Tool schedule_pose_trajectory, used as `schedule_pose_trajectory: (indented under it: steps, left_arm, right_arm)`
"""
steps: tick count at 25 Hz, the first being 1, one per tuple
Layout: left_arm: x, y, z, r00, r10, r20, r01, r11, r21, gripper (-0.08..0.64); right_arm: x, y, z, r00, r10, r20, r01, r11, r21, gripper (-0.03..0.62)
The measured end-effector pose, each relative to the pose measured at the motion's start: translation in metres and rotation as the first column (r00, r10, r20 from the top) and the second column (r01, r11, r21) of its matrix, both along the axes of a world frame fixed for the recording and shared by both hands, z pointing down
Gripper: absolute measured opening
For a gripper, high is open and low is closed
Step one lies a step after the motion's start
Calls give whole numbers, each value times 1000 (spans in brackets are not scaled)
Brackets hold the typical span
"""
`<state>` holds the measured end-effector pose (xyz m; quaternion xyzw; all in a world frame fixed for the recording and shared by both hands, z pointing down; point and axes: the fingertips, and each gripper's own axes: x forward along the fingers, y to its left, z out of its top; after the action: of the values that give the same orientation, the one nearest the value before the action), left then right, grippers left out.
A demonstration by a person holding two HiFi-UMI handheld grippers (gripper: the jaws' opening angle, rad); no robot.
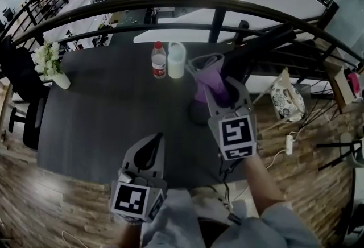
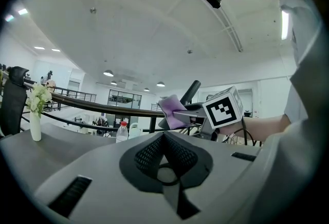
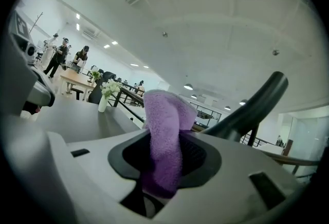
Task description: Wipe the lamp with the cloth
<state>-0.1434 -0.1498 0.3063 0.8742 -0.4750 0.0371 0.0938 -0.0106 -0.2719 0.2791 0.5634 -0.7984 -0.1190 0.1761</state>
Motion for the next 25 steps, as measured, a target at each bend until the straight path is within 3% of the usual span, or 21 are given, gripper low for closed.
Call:
schedule_pose_trajectory:
  steps: [4, 9, 25]
  left_arm:
    - [-6, 0, 1, 1000, -8, -14, 8, 1000, -4, 8]
    - [0, 1, 3, 1000, 8, -24, -8, 1000, -14, 6]
    - [56, -6, -9, 999, 21, -27, -21, 1000, 4, 8]
  right_arm:
    - [-12, -4, 1, 999, -10, -34, 9, 1000, -9, 137]
    - [2, -4, -5, 999, 20, -42, -20, 1000, -2, 137]
    - [117, 6, -84, 988, 154, -29, -146, 973, 181, 137]
